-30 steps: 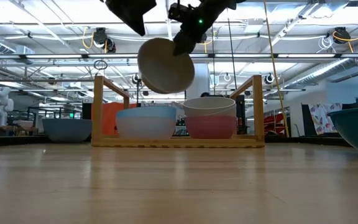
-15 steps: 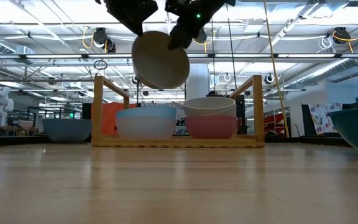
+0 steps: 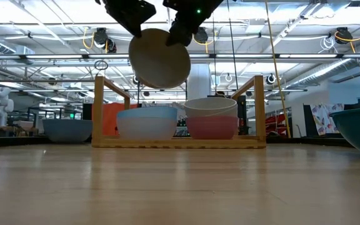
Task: Place and stack bowls onto a shelf
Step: Stack the gray bowl on top of the blue bowl on the shelf
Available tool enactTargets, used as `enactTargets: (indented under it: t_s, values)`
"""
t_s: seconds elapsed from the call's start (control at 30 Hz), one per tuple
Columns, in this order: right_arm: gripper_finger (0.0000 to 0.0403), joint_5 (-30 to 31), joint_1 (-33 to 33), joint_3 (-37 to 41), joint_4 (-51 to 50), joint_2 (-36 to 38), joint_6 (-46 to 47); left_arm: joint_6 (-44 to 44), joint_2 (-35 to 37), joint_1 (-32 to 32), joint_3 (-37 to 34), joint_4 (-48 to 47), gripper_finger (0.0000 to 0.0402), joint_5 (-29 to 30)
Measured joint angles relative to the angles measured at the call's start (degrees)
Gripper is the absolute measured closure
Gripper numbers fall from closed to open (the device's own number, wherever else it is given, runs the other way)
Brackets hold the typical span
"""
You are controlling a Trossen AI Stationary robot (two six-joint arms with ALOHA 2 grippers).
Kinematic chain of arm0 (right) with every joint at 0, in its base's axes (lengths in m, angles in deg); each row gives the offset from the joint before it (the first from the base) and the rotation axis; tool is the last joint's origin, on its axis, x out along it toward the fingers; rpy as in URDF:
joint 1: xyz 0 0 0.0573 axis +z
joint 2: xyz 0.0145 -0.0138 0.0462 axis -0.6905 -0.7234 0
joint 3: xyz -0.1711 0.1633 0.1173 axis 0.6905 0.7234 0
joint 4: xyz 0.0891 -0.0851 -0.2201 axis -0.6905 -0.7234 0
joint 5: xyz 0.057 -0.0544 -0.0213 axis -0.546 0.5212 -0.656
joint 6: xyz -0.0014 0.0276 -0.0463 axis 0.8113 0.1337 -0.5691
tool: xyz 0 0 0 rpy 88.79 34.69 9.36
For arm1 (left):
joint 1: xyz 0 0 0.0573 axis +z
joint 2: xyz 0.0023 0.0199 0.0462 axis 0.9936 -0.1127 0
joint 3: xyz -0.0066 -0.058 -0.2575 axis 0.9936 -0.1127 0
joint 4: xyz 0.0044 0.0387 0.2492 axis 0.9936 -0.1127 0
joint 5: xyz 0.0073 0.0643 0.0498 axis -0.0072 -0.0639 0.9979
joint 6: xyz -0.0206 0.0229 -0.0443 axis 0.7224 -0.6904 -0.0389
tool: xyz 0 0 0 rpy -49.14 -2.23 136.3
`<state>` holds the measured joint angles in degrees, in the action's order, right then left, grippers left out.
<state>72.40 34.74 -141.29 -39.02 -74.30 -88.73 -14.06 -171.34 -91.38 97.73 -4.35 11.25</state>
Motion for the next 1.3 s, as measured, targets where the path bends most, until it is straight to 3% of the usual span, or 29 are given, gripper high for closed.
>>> enactTargets:
  t_s: [0.27, 0.6, 0.7, 0.9, 1.3]
  values:
    - [0.0403, -2.13, 1.97, 0.02, 0.10, 0.29, -0.40, 0.05, 0.00, 2.61, 0.00, 0.36, 0.0302, -0.38]
    - [0.0403, -1.60, 2.77, 0.13, 0.87, 1.07, -1.87, -1.76, 0.07, 6.04, 0.11, 0.36, 0.0304, -9.21]
    - [0.0403, -1.60, 2.80, 0.13, 0.80, 1.07, -1.78, -2.93, 0.07, 6.05, 0.11, 0.54, 0.0319, -9.90]
    - [0.0403, -1.19, 2.78, 0.15, 0.46, 1.08, -1.09, -1.75, 0.19, 6.20, 0.11, 0.52, 0.0388, -10.21]
    - [0.0380, -2.77, 2.82, 0.13, 0.85, 1.14, 1.80, -2.53, 0.14, 6.05, 0.11, 0.75, 0.0392, -12.16]
